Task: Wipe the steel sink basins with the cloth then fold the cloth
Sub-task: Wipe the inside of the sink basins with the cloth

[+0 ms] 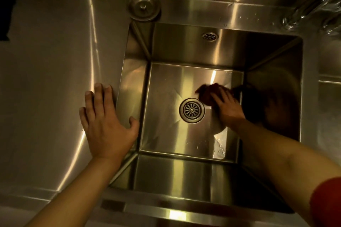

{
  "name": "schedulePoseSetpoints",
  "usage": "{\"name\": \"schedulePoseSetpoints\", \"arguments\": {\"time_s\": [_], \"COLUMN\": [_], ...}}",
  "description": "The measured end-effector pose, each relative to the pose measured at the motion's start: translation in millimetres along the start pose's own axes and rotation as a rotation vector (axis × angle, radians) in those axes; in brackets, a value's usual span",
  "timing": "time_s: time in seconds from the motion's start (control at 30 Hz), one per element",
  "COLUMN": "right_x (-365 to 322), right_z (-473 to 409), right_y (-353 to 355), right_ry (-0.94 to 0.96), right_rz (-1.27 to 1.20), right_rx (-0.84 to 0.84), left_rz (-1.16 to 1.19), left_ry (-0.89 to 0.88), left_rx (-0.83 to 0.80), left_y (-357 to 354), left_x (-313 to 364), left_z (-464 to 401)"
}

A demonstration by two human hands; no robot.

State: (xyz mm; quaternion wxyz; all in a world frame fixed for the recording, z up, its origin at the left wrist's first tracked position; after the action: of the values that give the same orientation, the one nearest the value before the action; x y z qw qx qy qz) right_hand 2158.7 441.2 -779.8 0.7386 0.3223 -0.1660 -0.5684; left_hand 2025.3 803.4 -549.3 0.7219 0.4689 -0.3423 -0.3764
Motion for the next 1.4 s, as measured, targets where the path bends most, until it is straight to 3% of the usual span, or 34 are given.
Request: {"name": "schedulePoseSetpoints", "arguments": {"time_s": [0.13,0.3,0.47,0.57,0.73,0.87,1.03,1.23,1.4], "right_x": [-2,-67,-165,-202,-168,-101,-45,-6,7], "right_z": [-40,-69,-55,-22,45,79,94,42,-29], "right_y": [23,28,-5,-44,-97,-112,-92,-34,30], "right_ry": [-0.201,-0.184,0.139,0.343,0.600,0.493,0.151,-0.222,-0.248], "right_rz": [-0.274,-0.345,-0.204,-0.067,0.222,0.258,0.156,-0.185,-0.246], "right_rx": [0.105,0.149,0.146,0.036,-0.114,-0.265,-0.372,-0.212,0.000], "left_rz": [-0.001,-0.010,-0.010,0.001,0.004,0.001,0.003,0.004,0.000], "left_ry": [-0.008,0.000,-0.012,-0.024,-0.021,-0.022,-0.024,-0.022,-0.019], "left_rx": [-0.001,-0.002,0.009,0.021,0.013,0.025,0.036,0.033,0.027], "left_y": [-1,-1,-1,-1,-1,0,0,-2,-2], "left_x": [-1,-1,-1,0,1,2,2,-1,-3], "left_z": [-1,0,-1,0,1,1,1,1,0]}}
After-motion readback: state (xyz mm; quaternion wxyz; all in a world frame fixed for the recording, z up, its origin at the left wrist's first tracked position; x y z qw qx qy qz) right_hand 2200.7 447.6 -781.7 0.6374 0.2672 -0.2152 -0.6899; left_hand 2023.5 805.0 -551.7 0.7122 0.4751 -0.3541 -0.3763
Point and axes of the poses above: each hand's wrist, its own z-axis away from the middle knuckle, its own y-axis out of the back of the hand, x = y × z, the point moved 4 cm from there along -z, towards the middle knuckle, and after that the axes turned 14 degrees about -x, right-handed, at the moved point
